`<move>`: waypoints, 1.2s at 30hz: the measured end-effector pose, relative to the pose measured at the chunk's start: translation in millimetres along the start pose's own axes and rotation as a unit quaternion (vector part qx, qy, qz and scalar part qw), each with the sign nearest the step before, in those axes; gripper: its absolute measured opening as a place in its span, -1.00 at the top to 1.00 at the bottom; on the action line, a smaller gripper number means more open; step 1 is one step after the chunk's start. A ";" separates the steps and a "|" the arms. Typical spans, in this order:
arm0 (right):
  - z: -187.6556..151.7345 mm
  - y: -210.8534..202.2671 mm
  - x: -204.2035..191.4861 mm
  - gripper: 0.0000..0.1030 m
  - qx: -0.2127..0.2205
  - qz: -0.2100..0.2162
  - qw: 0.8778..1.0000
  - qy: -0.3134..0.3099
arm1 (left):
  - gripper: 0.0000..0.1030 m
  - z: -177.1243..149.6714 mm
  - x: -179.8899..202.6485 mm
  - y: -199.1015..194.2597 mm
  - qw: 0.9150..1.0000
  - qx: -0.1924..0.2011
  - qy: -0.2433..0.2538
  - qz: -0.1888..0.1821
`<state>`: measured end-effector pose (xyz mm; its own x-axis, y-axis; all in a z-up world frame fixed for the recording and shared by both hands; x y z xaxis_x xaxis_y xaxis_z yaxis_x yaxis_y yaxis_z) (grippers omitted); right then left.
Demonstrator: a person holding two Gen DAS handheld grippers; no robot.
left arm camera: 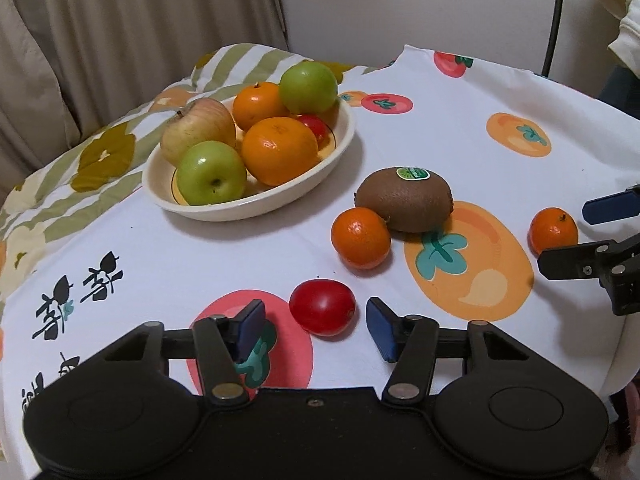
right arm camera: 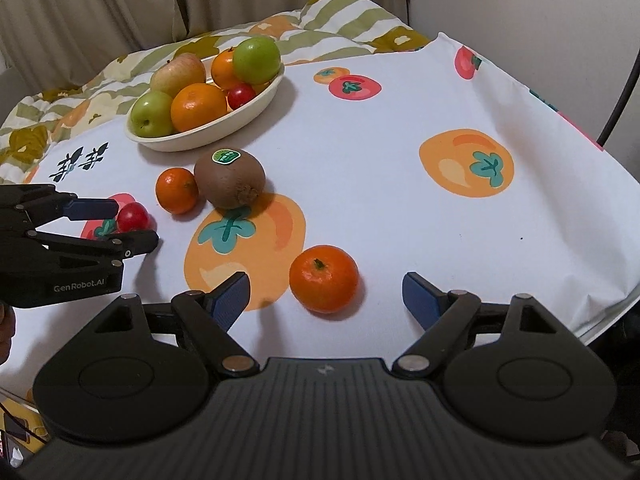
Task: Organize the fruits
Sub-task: 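Grasp the red tomato with the left gripper while the right grasps a tangerine, then carry the red tomato and the tangerine toward the duck bowl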
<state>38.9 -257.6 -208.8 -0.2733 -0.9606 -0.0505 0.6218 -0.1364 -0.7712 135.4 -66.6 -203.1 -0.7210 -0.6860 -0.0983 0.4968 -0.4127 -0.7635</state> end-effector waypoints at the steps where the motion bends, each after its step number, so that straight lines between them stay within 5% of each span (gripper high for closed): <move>1: -0.6 0.3 0.4 -0.90 0.000 0.000 1.000 0.001 | -0.18 0.1 -0.5 0.3 1.000 0.001 -0.001 -0.002; 14: -4.5 5.0 0.4 -0.89 -0.001 -0.001 1.000 0.005 | 0.21 -0.7 -7.2 0.8 0.999 0.002 0.005 -0.046; 22: -4.6 6.0 -7.6 -0.82 -0.002 -0.010 1.000 -0.003 | 0.23 -3.3 -6.9 -2.2 0.999 0.001 0.005 -0.039; 26: -4.5 9.1 -8.3 -0.56 -0.004 -0.018 1.000 -0.001 | 0.23 -8.8 -7.7 -6.1 0.999 0.000 -0.005 -0.033; 36: -3.6 11.3 -12.2 -0.34 -0.002 -0.030 1.000 -0.005 | 0.23 -19.8 -5.8 -14.8 0.999 -0.001 -0.034 0.001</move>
<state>46.6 -246.5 -219.1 -0.3034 -0.9529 0.0017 0.6021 -0.1931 -0.7747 122.6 -44.6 -203.9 -0.6860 -0.7254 -0.0558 0.4963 -0.4105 -0.7650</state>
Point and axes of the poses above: each gripper's, at about its wrist camera, not at the fingertips, and y roughly the way its jaws point, x to its right, z to its top, the point moved 3 cm from there along y, roughly the way its jaws point, and after that the axes turned 3 degrees about -z, right-handed, at the moved point
